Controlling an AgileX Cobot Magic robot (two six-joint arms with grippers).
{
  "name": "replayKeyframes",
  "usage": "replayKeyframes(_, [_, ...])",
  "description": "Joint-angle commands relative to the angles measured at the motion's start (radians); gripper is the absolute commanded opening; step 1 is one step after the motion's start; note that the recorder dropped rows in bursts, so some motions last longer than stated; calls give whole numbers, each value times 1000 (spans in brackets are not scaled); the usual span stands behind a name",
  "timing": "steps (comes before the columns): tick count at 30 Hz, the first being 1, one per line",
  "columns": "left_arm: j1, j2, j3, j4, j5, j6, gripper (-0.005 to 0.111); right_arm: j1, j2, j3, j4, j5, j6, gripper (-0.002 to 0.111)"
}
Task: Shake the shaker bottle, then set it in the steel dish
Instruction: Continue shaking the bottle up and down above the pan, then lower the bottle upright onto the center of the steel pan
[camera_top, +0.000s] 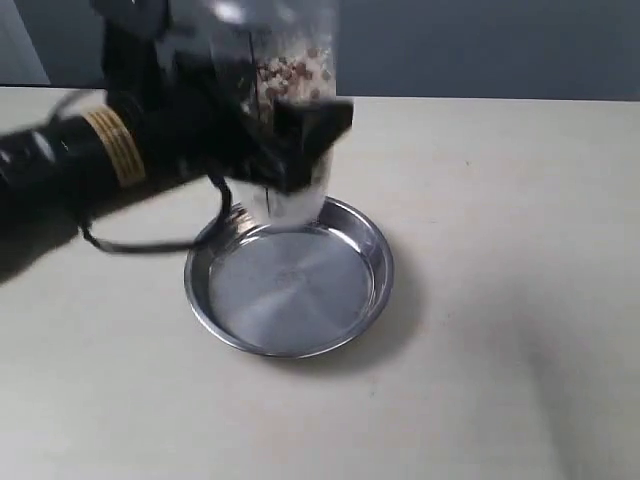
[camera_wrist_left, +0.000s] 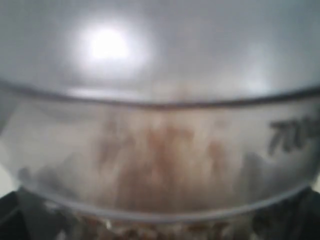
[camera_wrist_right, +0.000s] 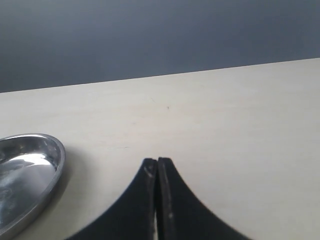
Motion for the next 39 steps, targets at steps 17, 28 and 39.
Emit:
replayKeyframes(17, [7, -87, -55, 18, -73, 16, 0, 2, 4, 1, -3, -21, 0, -1])
replayKeyframes(28, [29, 210, 25, -24, -321, 41, 0, 2, 4, 1, -3, -13, 0, -1])
replayKeyframes(39, [29, 400, 25, -180, -682, 168, 0, 2, 4, 1, -3, -13, 0, -1])
